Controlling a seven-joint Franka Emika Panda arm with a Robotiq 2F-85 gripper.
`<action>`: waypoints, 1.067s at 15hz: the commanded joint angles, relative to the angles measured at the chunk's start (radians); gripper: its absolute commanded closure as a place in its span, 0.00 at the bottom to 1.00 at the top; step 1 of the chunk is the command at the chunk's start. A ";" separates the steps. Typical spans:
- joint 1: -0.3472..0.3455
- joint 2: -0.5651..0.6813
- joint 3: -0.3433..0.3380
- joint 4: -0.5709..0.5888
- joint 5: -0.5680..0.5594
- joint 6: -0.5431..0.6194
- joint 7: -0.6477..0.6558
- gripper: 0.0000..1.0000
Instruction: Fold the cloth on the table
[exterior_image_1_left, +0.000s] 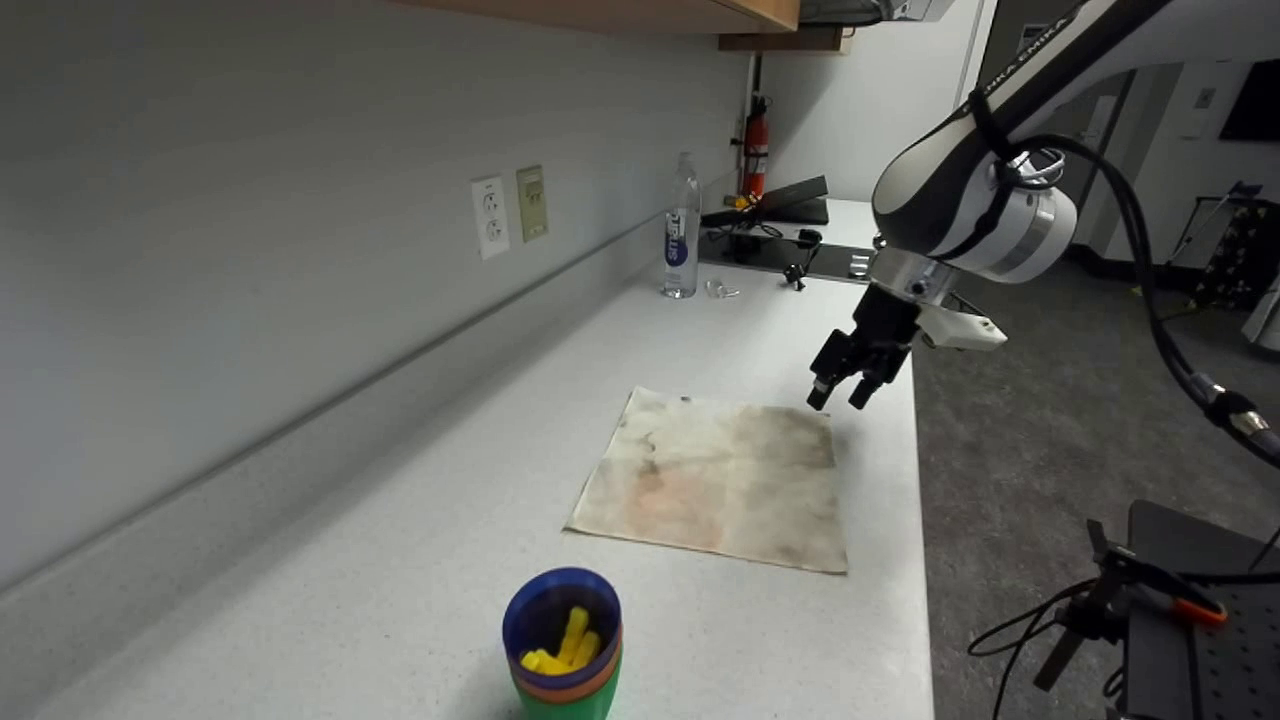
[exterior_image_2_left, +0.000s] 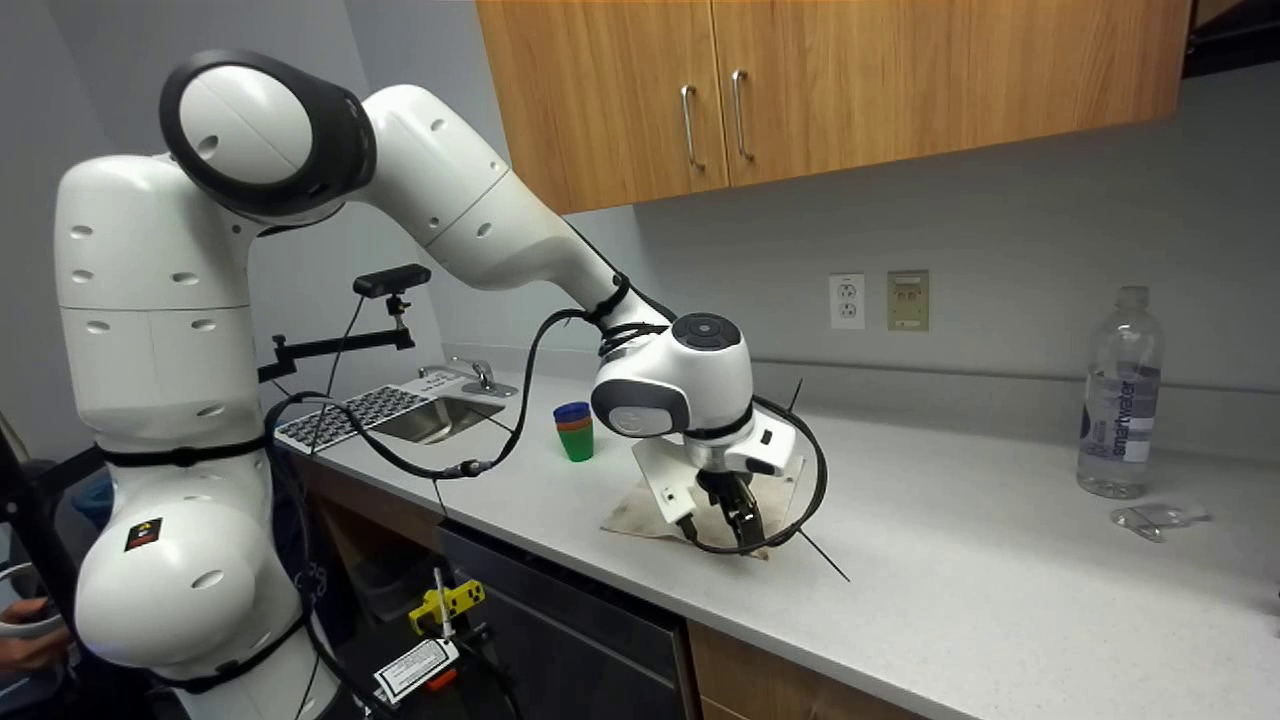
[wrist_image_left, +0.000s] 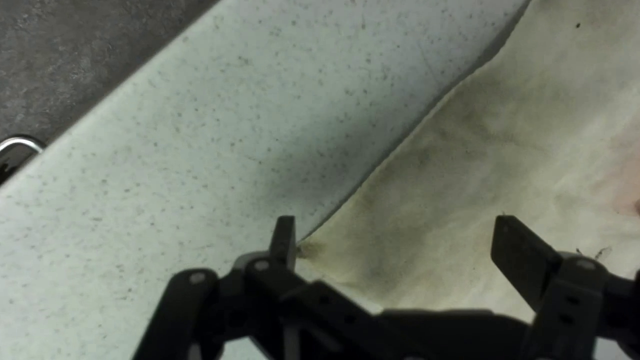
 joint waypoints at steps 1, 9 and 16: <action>-0.020 0.070 0.017 0.065 0.060 0.005 -0.055 0.00; -0.019 0.156 0.019 0.118 0.042 -0.006 -0.080 0.00; -0.015 0.191 0.029 0.161 0.038 -0.013 -0.080 0.00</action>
